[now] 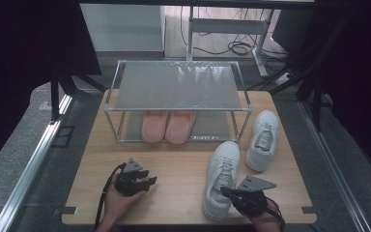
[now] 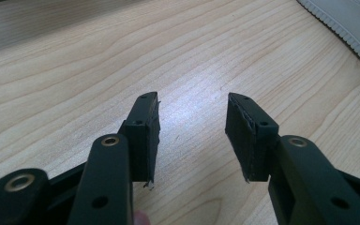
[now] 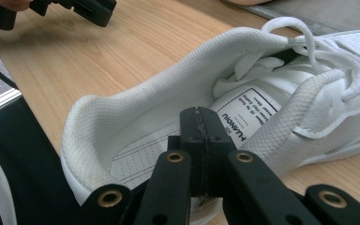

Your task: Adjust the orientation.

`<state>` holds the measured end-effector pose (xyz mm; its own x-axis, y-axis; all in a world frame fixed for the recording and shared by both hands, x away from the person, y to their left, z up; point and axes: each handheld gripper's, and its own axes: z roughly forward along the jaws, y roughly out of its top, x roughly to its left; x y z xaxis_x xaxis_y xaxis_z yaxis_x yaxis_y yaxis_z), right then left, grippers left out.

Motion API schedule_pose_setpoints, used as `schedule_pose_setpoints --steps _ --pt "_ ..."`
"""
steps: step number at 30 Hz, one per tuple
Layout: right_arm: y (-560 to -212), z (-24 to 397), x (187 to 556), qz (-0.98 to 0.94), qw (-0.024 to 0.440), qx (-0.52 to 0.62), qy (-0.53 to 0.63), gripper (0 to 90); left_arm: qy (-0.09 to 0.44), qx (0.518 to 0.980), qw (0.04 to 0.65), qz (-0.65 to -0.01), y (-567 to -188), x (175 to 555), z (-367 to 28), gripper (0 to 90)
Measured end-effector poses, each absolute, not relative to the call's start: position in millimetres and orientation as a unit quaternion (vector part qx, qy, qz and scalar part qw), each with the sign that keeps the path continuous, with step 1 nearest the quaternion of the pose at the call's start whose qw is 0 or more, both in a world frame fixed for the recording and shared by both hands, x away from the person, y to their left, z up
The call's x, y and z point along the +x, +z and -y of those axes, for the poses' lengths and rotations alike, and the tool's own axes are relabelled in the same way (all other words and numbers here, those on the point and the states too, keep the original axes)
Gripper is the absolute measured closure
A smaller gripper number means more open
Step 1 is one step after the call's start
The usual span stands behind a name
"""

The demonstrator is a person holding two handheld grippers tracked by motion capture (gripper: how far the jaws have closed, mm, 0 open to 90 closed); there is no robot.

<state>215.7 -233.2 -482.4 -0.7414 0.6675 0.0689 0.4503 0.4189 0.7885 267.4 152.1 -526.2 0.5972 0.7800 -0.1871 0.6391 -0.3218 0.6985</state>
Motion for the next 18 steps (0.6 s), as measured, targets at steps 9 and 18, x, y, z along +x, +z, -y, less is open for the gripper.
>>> schedule_pose_setpoints --steps 9,18 --pt "-482.6 247.6 214.0 -0.826 0.128 0.347 0.426 90.0 0.09 0.809 0.381 -0.439 -527.3 267.7 -151.7 55.8" --pt "-483.5 276.6 212.3 -0.812 0.129 0.369 0.433 90.0 0.09 0.81 0.38 -0.439 -527.6 267.9 -150.4 55.8"
